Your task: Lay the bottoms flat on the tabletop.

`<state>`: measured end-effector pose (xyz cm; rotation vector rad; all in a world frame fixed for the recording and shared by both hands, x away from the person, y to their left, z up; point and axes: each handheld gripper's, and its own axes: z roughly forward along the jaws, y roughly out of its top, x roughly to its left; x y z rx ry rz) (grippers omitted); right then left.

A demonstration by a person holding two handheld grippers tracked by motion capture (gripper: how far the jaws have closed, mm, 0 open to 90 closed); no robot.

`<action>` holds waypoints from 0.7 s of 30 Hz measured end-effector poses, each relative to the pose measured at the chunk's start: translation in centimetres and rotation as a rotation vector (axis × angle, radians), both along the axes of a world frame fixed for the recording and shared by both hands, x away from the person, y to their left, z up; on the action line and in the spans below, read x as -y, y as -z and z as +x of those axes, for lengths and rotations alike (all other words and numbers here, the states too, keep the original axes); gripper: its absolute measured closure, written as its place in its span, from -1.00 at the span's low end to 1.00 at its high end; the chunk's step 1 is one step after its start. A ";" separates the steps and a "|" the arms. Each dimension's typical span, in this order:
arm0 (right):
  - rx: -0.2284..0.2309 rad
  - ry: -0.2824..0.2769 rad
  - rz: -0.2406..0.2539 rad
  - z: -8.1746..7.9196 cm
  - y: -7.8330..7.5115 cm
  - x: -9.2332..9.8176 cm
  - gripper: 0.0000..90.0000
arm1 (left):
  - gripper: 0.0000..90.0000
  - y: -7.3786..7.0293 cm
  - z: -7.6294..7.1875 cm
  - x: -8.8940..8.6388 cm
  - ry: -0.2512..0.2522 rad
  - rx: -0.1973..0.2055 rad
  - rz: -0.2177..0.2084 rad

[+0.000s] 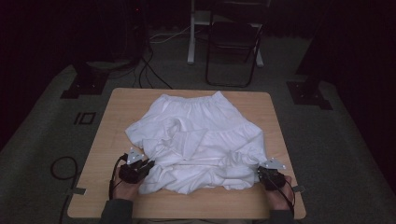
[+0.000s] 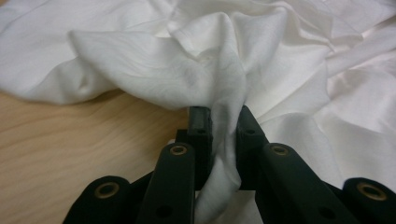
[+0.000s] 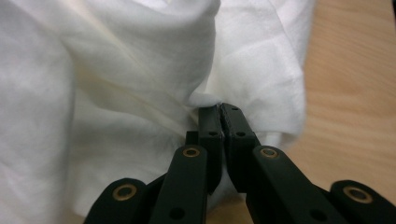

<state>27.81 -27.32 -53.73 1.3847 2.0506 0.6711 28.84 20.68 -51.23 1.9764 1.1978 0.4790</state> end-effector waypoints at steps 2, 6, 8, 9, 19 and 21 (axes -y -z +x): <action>-0.002 0.002 0.002 -0.3 0.0 0.4 0.95 | 0.79 0.1 -0.4 -0.7 -0.019 -0.001 -0.001; -0.010 0.010 0.003 -0.9 0.0 0.7 0.95 | 0.83 0.3 -1.0 -2.4 -0.072 -0.008 0.000; -0.014 0.012 0.004 -1.0 -0.1 0.8 0.95 | 0.84 0.5 -1.3 -3.4 -0.095 -0.023 0.010; -0.016 0.011 0.004 -1.1 -0.1 0.9 0.95 | 0.84 0.5 -1.3 -3.4 -0.095 -0.023 0.010; -0.031 0.021 0.025 -2.4 -0.2 1.8 0.95 | 0.80 1.6 -2.8 -7.2 -0.197 -0.079 0.039; -0.032 0.014 0.025 -2.5 -0.2 1.7 0.94 | 0.75 1.5 -2.8 -7.1 -0.196 -0.076 0.039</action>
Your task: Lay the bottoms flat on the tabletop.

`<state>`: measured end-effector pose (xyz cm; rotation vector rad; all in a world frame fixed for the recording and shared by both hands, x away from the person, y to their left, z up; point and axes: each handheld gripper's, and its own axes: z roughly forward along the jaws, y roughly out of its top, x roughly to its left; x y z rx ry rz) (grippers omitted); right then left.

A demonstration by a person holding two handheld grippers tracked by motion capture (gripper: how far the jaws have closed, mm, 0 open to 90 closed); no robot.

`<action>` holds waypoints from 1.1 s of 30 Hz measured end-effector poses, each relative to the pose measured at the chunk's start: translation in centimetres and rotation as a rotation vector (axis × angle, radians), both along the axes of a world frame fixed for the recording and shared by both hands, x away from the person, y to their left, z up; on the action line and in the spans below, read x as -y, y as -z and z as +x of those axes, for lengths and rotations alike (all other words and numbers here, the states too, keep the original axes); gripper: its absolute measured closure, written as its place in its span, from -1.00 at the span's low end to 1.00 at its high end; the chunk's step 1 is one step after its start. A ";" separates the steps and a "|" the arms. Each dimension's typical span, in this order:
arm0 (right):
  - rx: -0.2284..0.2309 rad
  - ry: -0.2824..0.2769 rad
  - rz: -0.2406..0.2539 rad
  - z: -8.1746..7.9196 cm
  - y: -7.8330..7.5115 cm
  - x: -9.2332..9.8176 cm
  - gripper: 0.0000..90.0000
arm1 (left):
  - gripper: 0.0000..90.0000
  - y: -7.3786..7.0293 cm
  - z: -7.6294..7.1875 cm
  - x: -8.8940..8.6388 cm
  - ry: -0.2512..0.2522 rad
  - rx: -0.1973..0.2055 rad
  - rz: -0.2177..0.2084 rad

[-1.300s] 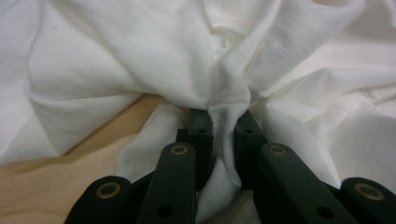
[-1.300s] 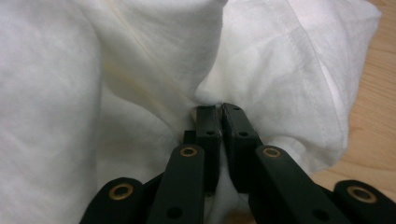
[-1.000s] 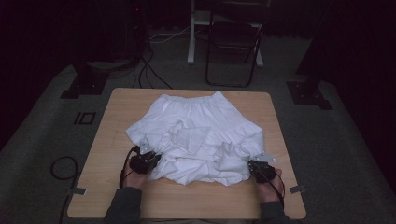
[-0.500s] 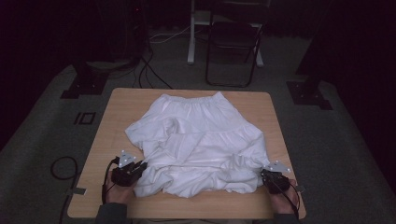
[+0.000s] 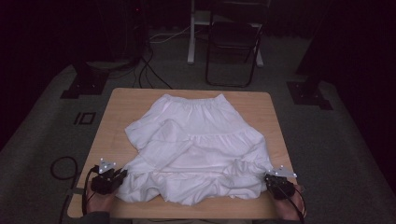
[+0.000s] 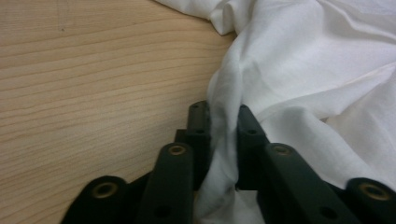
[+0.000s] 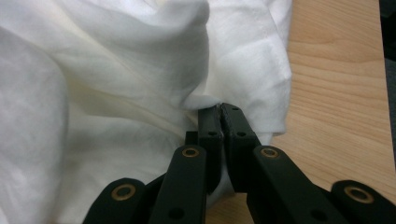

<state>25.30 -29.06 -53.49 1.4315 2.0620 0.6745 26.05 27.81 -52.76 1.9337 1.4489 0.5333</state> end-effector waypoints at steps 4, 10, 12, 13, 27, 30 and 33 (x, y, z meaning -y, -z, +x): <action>0.024 -0.018 0.015 -0.3 -0.4 -0.3 0.79 | 0.56 -0.8 -0.1 0.5 0.012 0.038 -0.004; 0.119 -0.072 0.080 -1.2 -2.3 -1.0 0.41 | 0.34 -3.1 -0.1 1.6 0.047 0.105 -0.024; 0.137 -0.089 0.087 -1.4 -2.9 -1.4 0.37 | 0.30 -3.8 0.1 2.4 0.073 0.125 -0.027; 0.148 -0.098 0.085 -1.5 -3.2 -1.7 0.36 | 0.28 -4.2 0.3 3.0 0.096 0.133 -0.022; 0.188 -0.246 0.098 -1.8 -4.1 -6.1 0.28 | -0.03 -2.9 5.2 11.7 0.318 0.107 0.063; 0.172 -0.253 0.099 -1.5 -3.6 -6.4 0.28 | -0.03 -1.8 6.0 13.0 0.347 0.079 0.097; 0.152 -0.254 0.098 -1.2 -3.0 -6.4 0.27 | -0.02 -0.8 6.5 13.8 0.354 0.048 0.154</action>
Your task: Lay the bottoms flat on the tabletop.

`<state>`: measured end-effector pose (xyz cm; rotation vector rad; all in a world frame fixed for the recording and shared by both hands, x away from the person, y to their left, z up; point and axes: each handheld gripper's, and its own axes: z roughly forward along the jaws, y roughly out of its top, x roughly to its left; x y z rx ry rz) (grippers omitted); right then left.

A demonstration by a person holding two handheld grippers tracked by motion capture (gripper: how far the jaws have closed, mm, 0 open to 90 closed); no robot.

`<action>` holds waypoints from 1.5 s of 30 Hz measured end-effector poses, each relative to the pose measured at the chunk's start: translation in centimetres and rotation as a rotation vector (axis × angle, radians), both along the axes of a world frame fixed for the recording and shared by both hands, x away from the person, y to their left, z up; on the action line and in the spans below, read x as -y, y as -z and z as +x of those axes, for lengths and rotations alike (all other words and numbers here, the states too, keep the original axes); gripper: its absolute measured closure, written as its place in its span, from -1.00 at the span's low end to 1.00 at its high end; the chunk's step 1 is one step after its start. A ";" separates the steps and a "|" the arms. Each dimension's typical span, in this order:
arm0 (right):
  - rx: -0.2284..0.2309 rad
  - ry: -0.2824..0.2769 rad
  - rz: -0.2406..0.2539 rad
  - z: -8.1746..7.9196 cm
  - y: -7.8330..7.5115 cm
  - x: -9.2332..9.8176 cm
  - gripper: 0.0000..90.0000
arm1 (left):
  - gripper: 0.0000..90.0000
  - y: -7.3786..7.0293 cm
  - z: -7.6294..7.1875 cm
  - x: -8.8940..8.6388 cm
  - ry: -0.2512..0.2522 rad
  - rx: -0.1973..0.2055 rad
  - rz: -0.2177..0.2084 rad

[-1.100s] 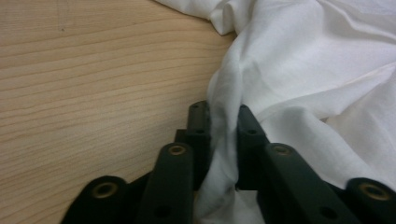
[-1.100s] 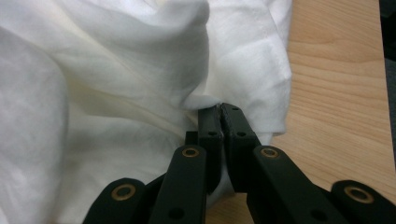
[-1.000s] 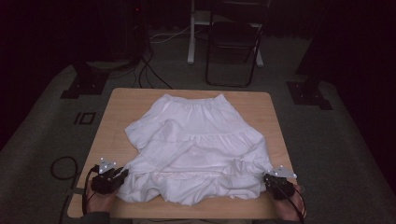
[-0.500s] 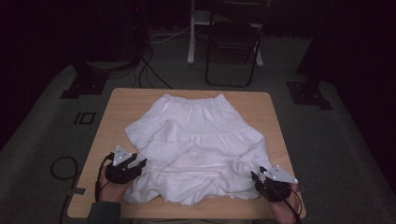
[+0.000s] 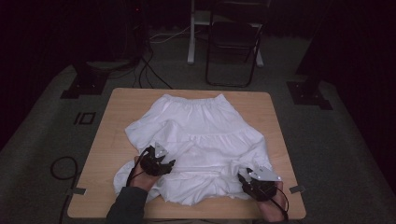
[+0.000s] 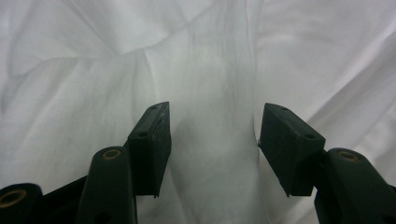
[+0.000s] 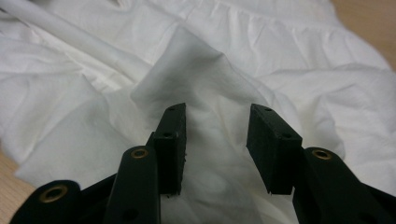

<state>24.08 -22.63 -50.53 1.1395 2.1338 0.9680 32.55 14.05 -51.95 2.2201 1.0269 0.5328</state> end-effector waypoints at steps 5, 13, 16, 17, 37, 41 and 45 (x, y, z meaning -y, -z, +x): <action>-0.042 0.006 -0.013 0.5 1.1 0.2 0.27 | 0.77 0.7 0.3 -0.9 -0.055 -0.027 0.026; -0.132 0.032 -0.050 1.3 2.6 0.5 0.51 | 0.87 0.5 -0.4 -3.9 -0.137 -0.013 0.002; -0.152 0.032 -0.047 1.5 2.8 0.6 0.57 | 0.87 0.6 -0.8 -5.5 -0.173 -0.014 0.008; -0.158 0.030 -0.048 1.5 2.8 0.7 0.58 | 0.87 0.7 -1.0 -6.1 -0.184 -0.015 0.014; -0.170 0.022 -0.050 1.6 2.8 0.9 0.64 | 0.88 0.2 -5.7 -14.9 -0.415 -0.002 0.032; -0.171 0.023 -0.051 1.6 2.8 0.9 0.64 | 0.88 0.5 -6.5 -16.2 -0.452 -0.011 0.015; -0.173 0.024 -0.048 1.6 2.8 0.9 0.64 | 0.87 0.7 -6.9 -16.4 -0.464 -0.008 0.013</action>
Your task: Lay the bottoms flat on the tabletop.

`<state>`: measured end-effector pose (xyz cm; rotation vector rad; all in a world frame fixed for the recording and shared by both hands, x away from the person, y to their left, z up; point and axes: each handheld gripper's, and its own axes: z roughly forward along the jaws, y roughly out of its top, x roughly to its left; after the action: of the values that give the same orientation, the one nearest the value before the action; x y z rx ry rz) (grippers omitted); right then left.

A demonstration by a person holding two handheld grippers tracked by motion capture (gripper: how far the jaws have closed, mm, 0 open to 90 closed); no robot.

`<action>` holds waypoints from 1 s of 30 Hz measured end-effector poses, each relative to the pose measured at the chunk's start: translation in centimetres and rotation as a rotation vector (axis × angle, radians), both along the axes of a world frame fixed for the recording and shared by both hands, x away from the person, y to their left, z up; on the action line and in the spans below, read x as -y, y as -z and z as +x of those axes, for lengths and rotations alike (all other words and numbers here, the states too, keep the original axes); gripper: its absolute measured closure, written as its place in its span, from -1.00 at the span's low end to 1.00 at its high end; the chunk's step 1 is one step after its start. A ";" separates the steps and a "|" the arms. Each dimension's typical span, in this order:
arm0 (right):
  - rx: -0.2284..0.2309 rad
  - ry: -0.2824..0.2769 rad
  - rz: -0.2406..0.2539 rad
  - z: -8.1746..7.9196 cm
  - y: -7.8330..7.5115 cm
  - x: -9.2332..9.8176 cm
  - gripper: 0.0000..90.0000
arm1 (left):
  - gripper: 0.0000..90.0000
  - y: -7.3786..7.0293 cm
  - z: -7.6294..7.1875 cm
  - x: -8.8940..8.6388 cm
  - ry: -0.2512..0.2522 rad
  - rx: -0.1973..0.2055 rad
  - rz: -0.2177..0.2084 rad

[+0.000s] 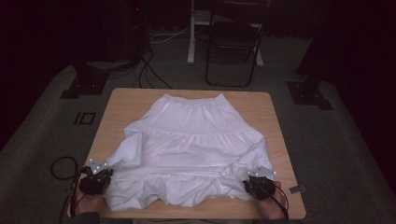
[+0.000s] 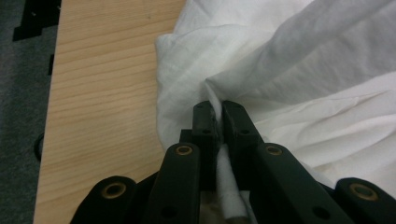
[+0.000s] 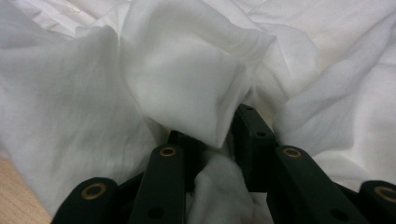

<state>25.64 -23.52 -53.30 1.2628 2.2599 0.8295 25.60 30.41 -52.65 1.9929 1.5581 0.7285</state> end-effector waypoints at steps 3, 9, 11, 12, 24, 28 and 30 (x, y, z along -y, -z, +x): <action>-0.001 0.001 0.004 0.0 0.0 0.0 0.65 | 0.85 0.0 -0.1 0.0 -0.007 0.003 0.007; -0.001 0.000 0.004 0.0 0.0 0.1 0.64 | 0.49 -0.7 -0.4 0.7 0.051 0.019 -0.014; -0.001 0.000 0.003 0.0 0.0 0.0 0.64 | 0.31 -1.3 -0.6 1.1 0.083 0.038 -0.032; -0.001 0.000 0.003 0.0 0.0 0.0 0.64 | 0.25 -1.7 -0.6 1.4 0.092 0.047 -0.041; 0.004 0.003 0.009 0.0 0.1 0.0 0.64 | -0.03 -3.7 2.8 8.5 0.283 0.094 -0.047; 0.007 0.003 0.012 0.0 0.1 0.1 0.64 | -0.08 -3.1 4.8 11.3 0.323 0.079 -0.009; 0.008 0.004 0.013 0.0 0.1 0.1 0.64 | -0.10 -2.5 5.8 12.2 0.328 0.066 0.011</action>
<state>25.60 -23.58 -53.45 1.2666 2.2483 0.8478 31.39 18.20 -50.19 2.1388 1.1514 0.6615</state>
